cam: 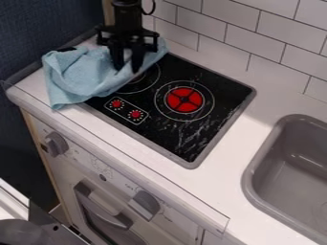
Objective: Unfold the cloth from right to left
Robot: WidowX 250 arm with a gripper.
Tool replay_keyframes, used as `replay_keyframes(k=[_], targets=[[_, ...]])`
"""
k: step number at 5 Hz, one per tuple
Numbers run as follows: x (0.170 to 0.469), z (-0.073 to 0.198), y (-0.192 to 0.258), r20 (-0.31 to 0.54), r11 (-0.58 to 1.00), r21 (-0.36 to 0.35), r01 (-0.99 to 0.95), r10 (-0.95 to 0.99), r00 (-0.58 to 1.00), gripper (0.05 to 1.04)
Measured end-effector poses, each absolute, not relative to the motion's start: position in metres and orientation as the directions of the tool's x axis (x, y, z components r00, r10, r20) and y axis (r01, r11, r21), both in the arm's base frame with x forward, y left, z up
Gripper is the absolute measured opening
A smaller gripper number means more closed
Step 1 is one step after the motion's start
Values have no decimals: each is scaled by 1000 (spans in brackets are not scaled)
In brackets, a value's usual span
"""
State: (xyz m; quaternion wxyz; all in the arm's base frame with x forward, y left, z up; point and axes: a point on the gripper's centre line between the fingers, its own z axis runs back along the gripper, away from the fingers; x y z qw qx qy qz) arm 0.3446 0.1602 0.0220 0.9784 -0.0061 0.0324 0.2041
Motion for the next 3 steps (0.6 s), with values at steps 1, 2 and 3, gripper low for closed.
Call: replay_keyframes(k=[1,2,3], targets=[[343,22,159,-74,913,-1,-408,407,911,168],[342,32,158,-70,917,-2,-398,397,915,68],[343,54,159,-39,923,16,-384,385,922,55]])
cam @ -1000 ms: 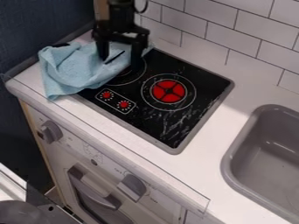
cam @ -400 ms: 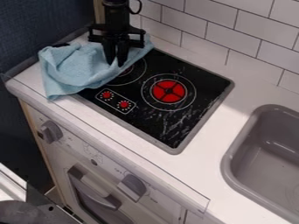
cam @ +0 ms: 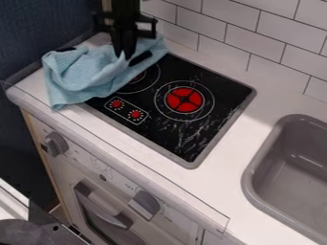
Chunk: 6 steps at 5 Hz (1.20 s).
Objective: Unfold the cloth from right to left
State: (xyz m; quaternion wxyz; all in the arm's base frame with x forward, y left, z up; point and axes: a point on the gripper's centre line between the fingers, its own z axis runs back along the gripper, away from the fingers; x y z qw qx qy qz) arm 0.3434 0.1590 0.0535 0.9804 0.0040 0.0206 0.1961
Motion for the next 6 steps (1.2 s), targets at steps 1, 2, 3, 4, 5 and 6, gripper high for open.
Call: replay_keyframes(k=[1,2,3,4,5,6], targets=[[349,72,168,7,927,22,-375,375,927,55],[353,97,191,61,918,57,-392,389,919,55],[349,120,219,87,909,108,-402,394,915,55],[342,129,237,84,911,142,-388,379,922,55],[335,123,245,54,911,169,-377,373,926,55],[322,103,261,37,912,151,-382,380,924,55]])
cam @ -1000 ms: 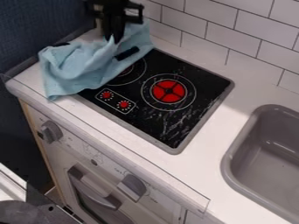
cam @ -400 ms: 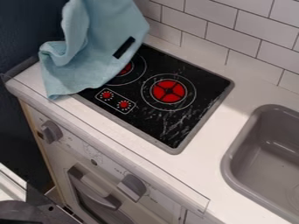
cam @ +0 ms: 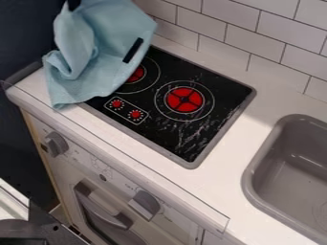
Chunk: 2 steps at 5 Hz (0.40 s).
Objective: Unfold the cloth from right to left
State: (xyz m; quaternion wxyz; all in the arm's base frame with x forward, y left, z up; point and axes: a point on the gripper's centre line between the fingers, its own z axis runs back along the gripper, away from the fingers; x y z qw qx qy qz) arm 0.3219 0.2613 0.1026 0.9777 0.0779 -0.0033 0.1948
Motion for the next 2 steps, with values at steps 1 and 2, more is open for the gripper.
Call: replay_keyframes(k=[1,2], targets=[[304,72,259,-7,922,135,-364,368,930,55],[277,68,246,-3,920,174,-351,357,934,55]])
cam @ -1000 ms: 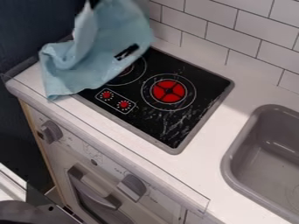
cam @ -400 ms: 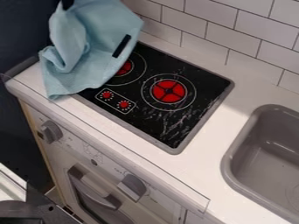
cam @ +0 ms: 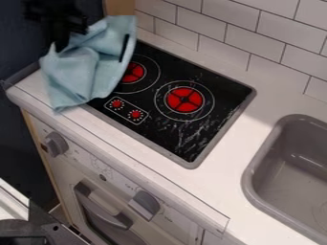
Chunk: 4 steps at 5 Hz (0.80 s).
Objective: Unfold the cloth from right to left
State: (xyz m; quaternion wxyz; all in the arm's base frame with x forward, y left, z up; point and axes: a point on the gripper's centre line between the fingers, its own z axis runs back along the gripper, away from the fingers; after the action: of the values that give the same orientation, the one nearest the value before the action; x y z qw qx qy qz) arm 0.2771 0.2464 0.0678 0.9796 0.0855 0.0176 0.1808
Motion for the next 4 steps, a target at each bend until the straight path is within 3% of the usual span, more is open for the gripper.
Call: replay_keyframes(k=[1,2,3,4], targets=[[254,76,234,13,902,189,-389,394,919,55],[222,71,235,-40,855,206,-475,493,869,70],[223,68,233,-37,871,150,-467,477,878,223],[228,62,225,-24,888,102,-448,453,891,479]])
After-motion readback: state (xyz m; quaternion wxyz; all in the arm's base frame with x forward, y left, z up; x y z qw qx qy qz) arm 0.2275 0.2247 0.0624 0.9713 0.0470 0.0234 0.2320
